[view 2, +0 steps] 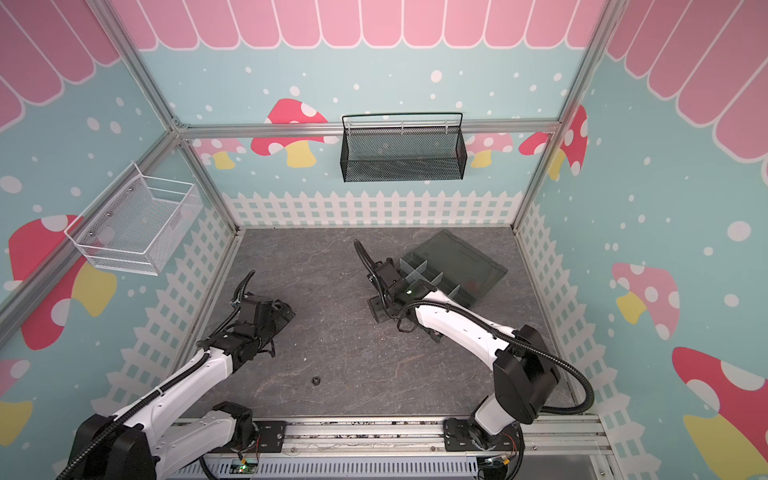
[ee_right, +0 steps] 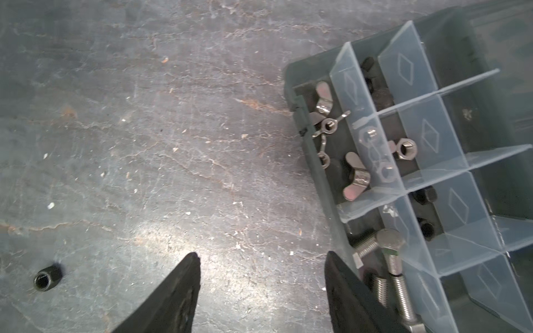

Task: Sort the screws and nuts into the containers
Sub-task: 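Move the open right gripper down to the last black hex nut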

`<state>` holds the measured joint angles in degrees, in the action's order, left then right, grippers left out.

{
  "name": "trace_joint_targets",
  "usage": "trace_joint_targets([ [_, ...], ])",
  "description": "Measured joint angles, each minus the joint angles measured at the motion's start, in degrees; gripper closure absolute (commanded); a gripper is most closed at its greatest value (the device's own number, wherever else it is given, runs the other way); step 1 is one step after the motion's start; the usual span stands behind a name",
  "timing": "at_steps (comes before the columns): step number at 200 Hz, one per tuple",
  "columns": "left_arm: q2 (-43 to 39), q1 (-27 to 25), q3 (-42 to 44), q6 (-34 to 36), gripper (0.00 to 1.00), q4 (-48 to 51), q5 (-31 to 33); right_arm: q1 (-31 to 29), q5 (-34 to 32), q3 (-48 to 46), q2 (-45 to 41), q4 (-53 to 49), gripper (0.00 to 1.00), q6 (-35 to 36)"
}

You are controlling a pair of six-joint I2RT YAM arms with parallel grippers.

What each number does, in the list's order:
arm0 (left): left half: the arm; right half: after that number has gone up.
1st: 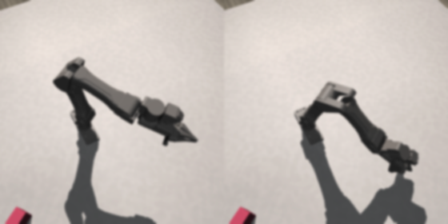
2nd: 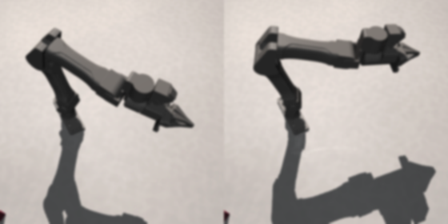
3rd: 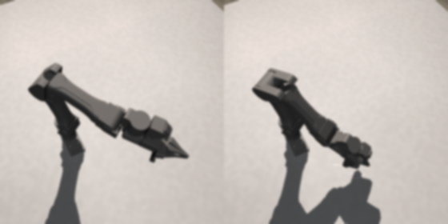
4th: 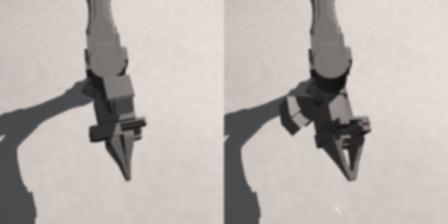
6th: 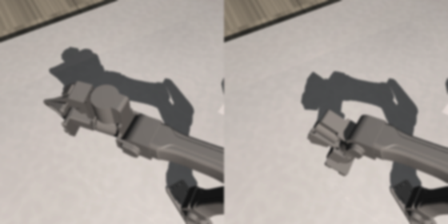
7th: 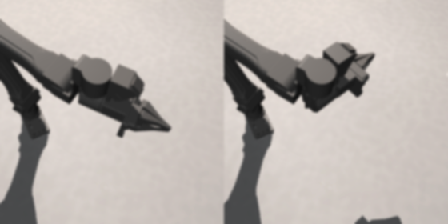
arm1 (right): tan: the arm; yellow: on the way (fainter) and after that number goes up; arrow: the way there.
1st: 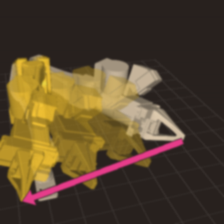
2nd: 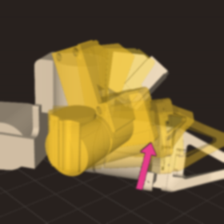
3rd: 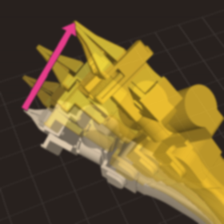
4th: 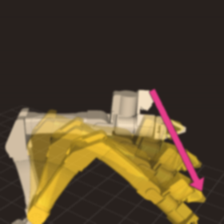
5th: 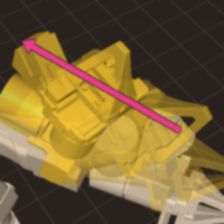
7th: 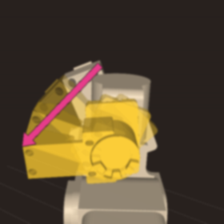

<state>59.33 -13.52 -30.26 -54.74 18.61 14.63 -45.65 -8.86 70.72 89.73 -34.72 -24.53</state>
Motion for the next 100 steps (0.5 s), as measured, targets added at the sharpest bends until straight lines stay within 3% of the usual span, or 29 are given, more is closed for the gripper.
trace_joint_targets([
  [100, -0.4, 7.7, 0.0, 2.6, 0.0, 0.9, -3.6, -16.3, -0.1, 14.4, 16.7, -3.5, 0.38, 2.3],
])
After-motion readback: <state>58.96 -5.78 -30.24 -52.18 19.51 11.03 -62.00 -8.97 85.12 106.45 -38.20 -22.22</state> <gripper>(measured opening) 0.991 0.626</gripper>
